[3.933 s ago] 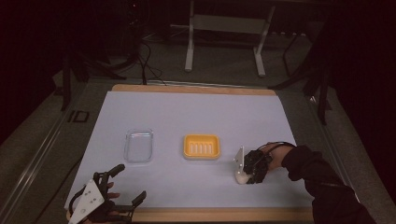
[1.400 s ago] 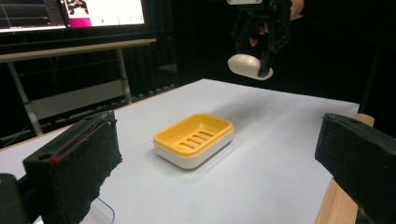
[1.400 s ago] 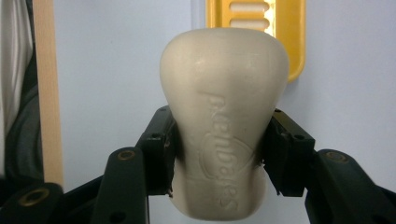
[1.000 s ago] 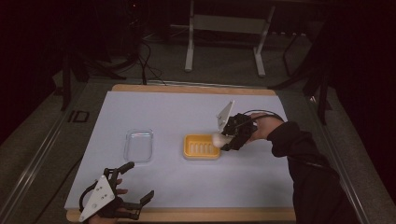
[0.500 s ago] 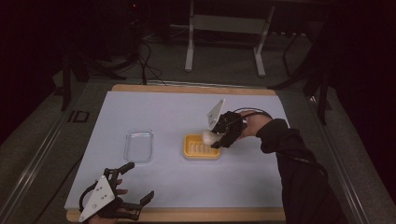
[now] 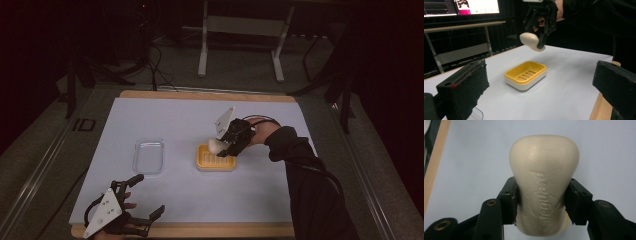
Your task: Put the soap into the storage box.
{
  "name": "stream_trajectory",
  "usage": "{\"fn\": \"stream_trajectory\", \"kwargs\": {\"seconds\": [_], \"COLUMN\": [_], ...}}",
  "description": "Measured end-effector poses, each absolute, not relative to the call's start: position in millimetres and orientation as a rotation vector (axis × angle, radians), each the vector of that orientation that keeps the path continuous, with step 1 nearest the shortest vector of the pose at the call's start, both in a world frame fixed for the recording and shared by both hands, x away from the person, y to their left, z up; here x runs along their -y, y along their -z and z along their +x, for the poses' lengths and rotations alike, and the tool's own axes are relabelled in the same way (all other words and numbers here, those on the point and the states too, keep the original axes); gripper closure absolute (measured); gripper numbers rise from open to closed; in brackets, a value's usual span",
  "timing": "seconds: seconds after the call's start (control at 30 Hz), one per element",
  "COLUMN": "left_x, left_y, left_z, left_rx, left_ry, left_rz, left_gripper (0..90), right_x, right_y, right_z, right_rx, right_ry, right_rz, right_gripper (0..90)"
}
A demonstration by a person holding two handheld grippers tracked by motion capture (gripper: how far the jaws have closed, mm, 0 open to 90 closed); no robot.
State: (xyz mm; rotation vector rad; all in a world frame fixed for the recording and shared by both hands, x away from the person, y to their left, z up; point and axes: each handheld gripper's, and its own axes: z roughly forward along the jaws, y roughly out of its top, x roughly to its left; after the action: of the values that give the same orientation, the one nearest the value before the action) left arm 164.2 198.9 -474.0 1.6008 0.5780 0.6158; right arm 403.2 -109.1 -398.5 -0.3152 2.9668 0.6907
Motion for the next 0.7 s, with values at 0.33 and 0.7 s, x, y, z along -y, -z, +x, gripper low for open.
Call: {"fn": "stream_trajectory", "kwargs": {"seconds": [0.33, 0.7], "left_x": [-200, -198], "left_y": [473, 474], "left_z": [163, 163], "left_rx": [-0.566, -0.566], "left_ry": [-0.616, -0.617], "left_rz": [1.603, 1.61], "left_gripper": [0.1, 0.1], "right_x": [103, 103], "right_y": [423, 447], "right_z": [418, 426], "right_rx": [-3.002, -3.014], "right_ry": [-0.722, -0.677], "right_rz": [-0.271, -0.272], "right_gripper": [49.7, 49.7]}}
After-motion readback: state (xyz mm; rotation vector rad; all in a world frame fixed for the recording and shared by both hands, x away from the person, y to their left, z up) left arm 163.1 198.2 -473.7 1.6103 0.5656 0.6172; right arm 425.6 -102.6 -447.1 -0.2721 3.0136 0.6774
